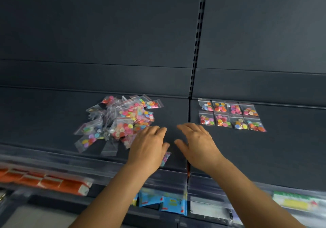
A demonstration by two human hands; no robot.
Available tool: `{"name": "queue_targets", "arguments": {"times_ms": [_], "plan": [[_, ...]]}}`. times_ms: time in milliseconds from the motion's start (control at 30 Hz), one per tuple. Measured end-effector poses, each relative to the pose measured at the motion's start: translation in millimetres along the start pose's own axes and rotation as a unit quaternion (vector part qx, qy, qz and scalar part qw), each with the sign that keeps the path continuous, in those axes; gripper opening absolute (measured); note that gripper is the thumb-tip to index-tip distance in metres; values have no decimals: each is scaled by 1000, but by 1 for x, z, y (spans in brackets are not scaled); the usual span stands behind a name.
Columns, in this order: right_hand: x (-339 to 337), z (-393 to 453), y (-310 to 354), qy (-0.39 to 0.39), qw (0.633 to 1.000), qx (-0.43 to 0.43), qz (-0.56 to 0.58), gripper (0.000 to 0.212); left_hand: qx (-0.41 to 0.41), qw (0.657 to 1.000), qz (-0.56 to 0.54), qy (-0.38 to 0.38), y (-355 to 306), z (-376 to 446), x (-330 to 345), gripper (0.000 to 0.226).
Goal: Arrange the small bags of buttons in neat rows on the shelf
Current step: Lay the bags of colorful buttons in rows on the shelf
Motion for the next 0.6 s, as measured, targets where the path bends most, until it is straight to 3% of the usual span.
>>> {"name": "queue_targets", "arguments": {"times_ms": [167, 367, 600], "plan": [[17, 1, 31, 52, 998, 9, 19, 54, -12, 1000, -7, 11, 36, -18, -7, 49], [26, 3, 50, 83, 994, 56, 36, 27, -9, 997, -74, -2, 59, -26, -8, 44], [27, 9, 52, 90, 987, 128, 47, 17, 7, 999, -50, -15, 72, -17, -6, 36]]}}
Point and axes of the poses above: each hand's wrist, its own z-axis towards the middle knuckle, its own x-axis out of the palm, y = z × x, the point moved 3 cm from there along z, towards the middle knuckle, and after that the axes turned 15 degrees about -z, right-handed, at the moved point
